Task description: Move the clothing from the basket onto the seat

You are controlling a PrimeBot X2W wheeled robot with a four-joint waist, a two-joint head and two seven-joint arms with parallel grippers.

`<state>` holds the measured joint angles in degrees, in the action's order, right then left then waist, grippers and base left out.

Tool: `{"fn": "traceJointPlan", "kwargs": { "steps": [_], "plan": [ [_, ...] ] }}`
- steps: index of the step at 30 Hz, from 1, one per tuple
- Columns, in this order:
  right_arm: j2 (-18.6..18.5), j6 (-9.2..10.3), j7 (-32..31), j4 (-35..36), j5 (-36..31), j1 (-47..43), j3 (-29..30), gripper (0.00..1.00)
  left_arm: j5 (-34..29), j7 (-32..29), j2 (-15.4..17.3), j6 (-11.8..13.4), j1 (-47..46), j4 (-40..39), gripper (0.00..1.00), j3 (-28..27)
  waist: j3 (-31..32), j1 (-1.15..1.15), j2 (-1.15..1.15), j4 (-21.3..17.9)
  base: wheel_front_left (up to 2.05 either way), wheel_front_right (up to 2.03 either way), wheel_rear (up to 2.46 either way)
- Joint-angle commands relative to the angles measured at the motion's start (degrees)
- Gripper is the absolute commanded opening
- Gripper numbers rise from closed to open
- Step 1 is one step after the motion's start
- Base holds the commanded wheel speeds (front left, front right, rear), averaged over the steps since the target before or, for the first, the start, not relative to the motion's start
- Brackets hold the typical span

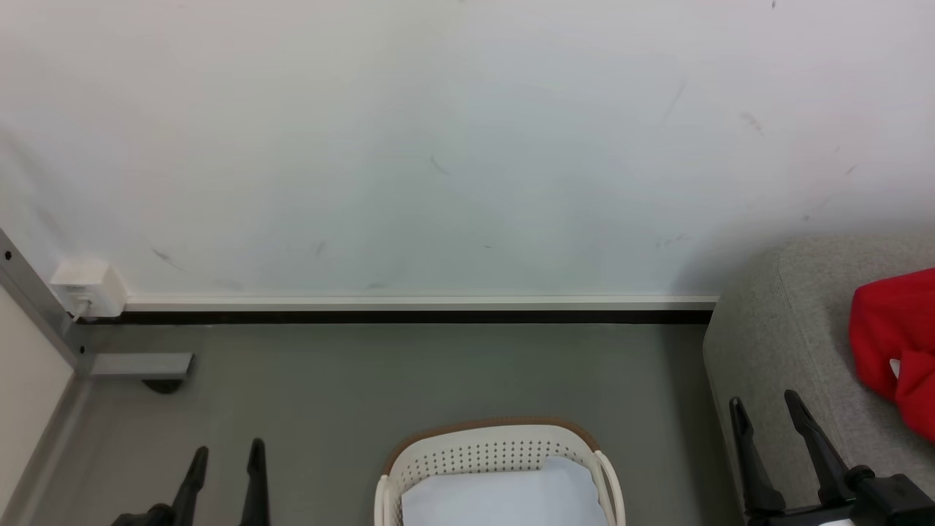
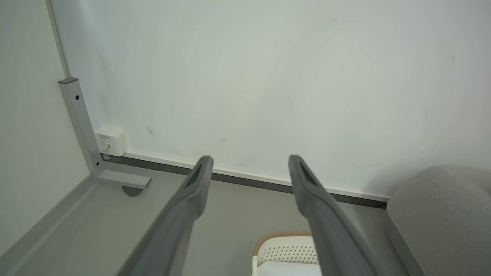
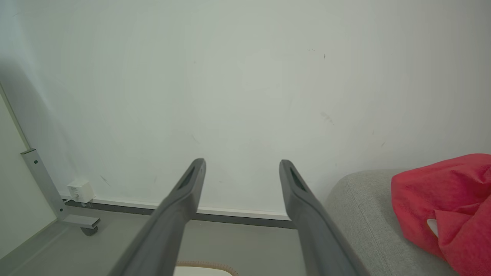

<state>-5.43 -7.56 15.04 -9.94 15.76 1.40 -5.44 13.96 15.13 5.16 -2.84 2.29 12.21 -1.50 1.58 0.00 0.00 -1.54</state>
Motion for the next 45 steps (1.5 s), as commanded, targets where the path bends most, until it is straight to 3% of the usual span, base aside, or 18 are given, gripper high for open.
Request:
{"fn": "traceJointPlan", "kwargs": {
  "steps": [1, 12, 13, 19, 45],
  "plan": [
    [0.0, 0.15, 0.2, -0.4, -0.2, 0.7, -0.1, 1.00, -1.2, 0.0, -0.3, -0.4, -0.4, 0.2, 1.00, -0.7, 0.1, 0.00, 0.00, 0.0, 0.00, 0.00, 0.00],
    [-0.3, 0.15, 0.2, -1.0, 0.4, 1.0, -0.6, 1.00, -1.4, 0.0, -1.6, -2.0, -0.4, 0.8, 1.00, -2.5, 0.3, 0.00, 0.00, -0.4, 0.00, 0.00, 0.00],
    [0.0, 0.00, 0.0, -0.9, 0.2, 0.6, -0.6, 0.00, -1.6, 0.0, -1.5, -2.0, -0.1, 0.8, 0.00, -2.3, 0.3, 0.00, 0.00, -0.4, 0.00, 0.00, 0.00],
    [0.3, 0.00, -0.6, -2.7, 1.3, -0.9, -0.8, 0.00, -0.7, -0.5, -2.3, -1.9, 0.6, 3.2, 0.00, -2.2, 0.3, 0.00, 0.00, -0.4, 0.00, 0.00, 0.00],
    [0.5, 0.03, -6.8, -3.1, 26.3, 1.1, 2.8, 0.00, 25.0, -7.3, -2.2, -2.8, -2.5, 2.6, 0.00, -3.1, -0.1, 0.00, 0.00, 0.0, 0.00, 0.00, 0.00]
  ]
}}
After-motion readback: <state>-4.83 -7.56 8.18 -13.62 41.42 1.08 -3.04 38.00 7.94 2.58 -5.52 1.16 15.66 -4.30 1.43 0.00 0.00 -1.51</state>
